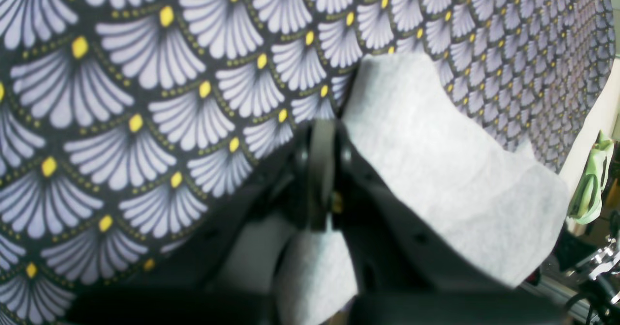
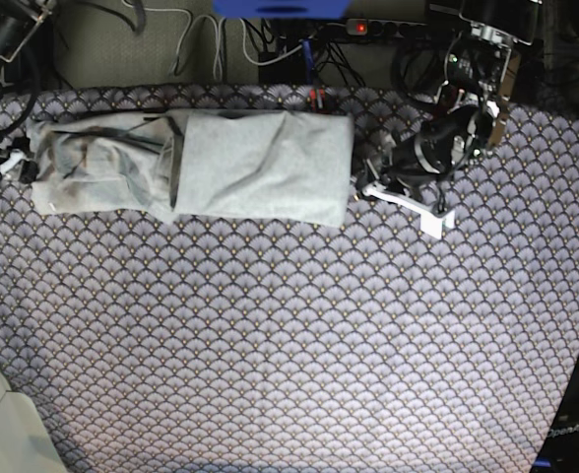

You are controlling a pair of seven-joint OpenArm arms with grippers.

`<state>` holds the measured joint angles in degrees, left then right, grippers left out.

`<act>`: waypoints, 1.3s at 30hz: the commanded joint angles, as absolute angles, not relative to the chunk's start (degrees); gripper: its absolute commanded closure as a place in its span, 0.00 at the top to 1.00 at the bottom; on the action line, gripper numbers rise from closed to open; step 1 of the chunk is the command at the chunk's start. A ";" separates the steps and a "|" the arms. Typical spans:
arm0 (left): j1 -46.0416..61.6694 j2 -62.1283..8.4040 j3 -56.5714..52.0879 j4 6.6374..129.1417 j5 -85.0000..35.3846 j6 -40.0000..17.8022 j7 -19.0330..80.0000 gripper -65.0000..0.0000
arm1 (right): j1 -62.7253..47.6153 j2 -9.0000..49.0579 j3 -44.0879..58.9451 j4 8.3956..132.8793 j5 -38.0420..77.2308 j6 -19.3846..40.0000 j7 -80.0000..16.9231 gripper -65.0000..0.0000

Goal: Fold the T-shirt properly

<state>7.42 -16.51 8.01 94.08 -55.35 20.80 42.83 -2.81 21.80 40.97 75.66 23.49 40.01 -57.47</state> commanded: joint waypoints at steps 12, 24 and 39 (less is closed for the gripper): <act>6.55 -16.66 7.78 94.73 -55.87 20.44 42.33 0.00 | -1.36 23.08 41.19 76.79 24.40 40.00 -56.84 0.61; 6.46 -16.57 7.78 94.55 -55.78 20.35 42.24 0.00 | -1.36 20.79 41.27 77.67 24.48 40.00 -57.27 0.62; 5.67 -16.40 7.69 92.09 -55.87 20.26 42.15 0.00 | -1.98 18.15 41.36 84.88 24.13 40.00 -57.19 0.64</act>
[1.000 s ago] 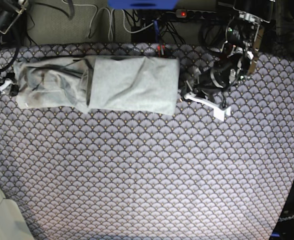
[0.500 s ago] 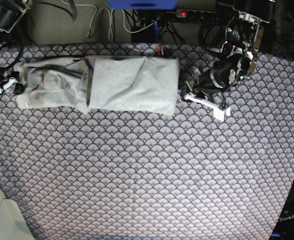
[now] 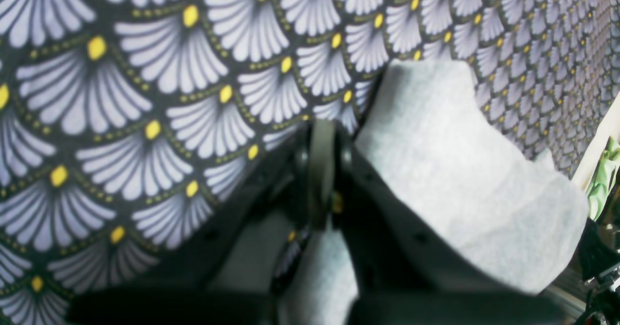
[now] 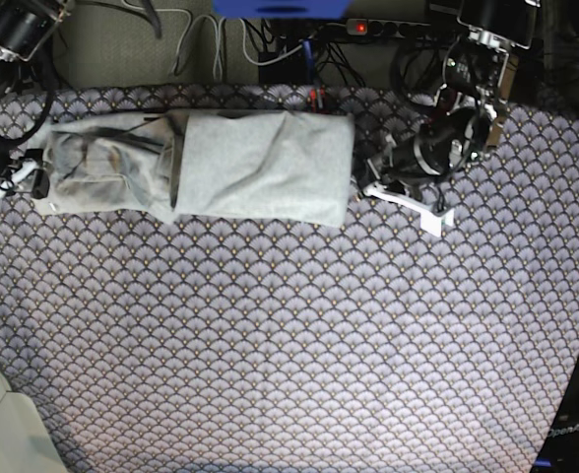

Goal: Fold the T-shirt properly

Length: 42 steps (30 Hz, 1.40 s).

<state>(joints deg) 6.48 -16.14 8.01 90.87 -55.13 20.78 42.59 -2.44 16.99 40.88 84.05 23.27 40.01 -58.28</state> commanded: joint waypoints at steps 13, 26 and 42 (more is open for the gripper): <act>5.67 -16.75 7.69 92.26 -55.96 20.26 42.15 0.00 | -1.98 19.82 41.36 76.09 24.13 40.00 -53.49 0.64; 5.67 -16.92 7.60 92.35 -56.31 20.26 42.15 0.00 | -4.18 17.27 41.19 76.09 24.40 40.00 -54.02 0.58; 9.89 -22.20 -1.80 95.78 -56.66 20.26 42.77 0.00 | -4.09 15.43 41.36 80.31 24.40 40.00 -57.54 0.00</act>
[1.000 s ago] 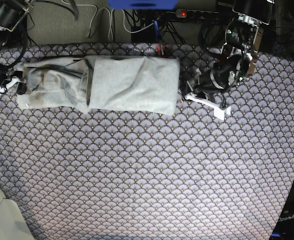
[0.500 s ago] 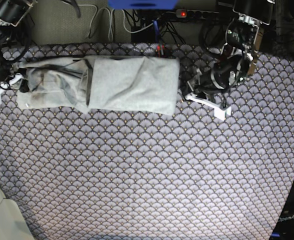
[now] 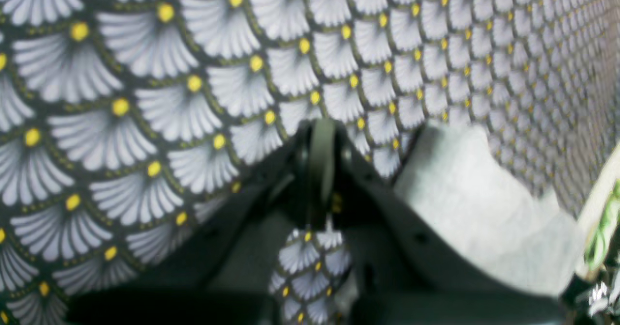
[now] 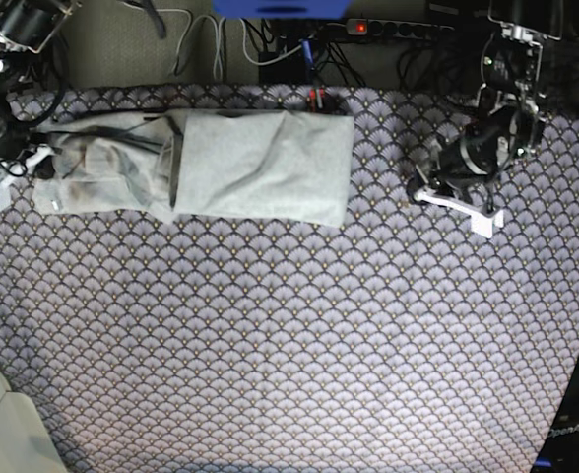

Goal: Fold the T-shirt properly
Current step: 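Grasp the loose strip end with the right gripper and lift it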

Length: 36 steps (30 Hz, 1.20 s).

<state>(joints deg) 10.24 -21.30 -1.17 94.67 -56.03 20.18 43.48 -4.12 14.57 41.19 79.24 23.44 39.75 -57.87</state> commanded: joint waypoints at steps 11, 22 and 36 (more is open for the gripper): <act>14.99 -22.46 -12.18 96.22 -56.66 20.18 46.90 0.00 | -9.36 6.55 41.10 108.62 24.40 40.00 -65.01 0.00; 15.87 -22.29 -26.59 96.22 -56.13 20.09 55.34 0.00 | -9.45 -0.04 39.52 114.33 24.48 40.00 -69.49 0.00; 18.95 -26.59 -30.99 95.96 -55.96 20.09 55.34 0.00 | -11.03 -1.63 37.85 114.42 42.33 40.00 -69.49 0.00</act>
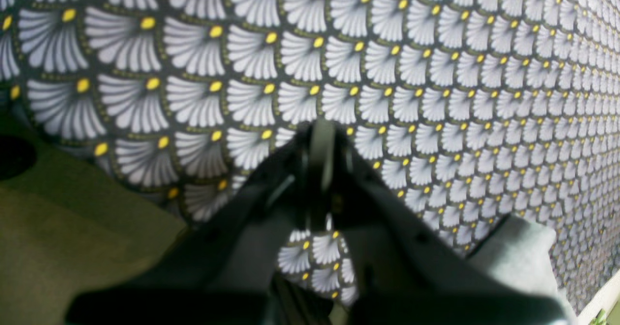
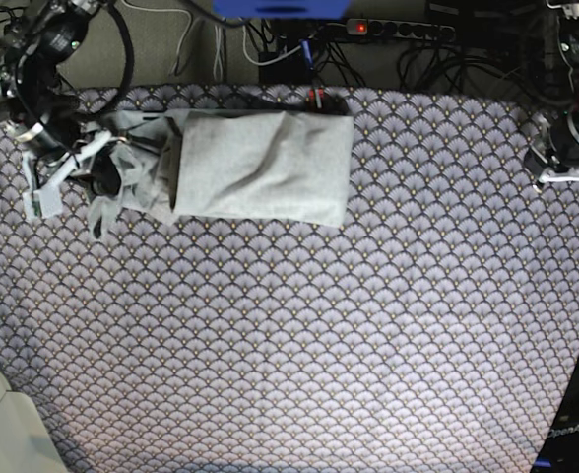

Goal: Fold the T-shirt properly
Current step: 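Grasp the loose strip end with the right gripper and lift it, then fold the held end over the shirt bundle with the right gripper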

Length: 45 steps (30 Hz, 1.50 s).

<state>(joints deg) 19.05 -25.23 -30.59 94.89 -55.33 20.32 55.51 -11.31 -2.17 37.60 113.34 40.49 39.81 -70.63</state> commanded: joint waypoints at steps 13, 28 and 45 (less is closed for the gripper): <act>18.59 -26.59 -30.81 95.69 -55.96 20.09 55.34 0.00 | -12.97 -1.63 37.41 115.47 59.21 40.00 -69.41 0.00; 18.68 -26.59 -31.08 96.04 -55.87 20.09 55.34 0.00 | -14.81 -3.91 28.44 115.21 67.91 40.00 -68.97 0.00; 18.95 -26.59 -31.16 96.13 -55.87 20.09 55.34 0.00 | -13.76 -5.23 6.29 113.01 48.13 40.00 -58.51 0.00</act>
<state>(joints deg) 19.20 -25.43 -30.57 95.04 -55.35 20.16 55.51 -14.02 -5.06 6.28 112.22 46.78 39.79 -59.75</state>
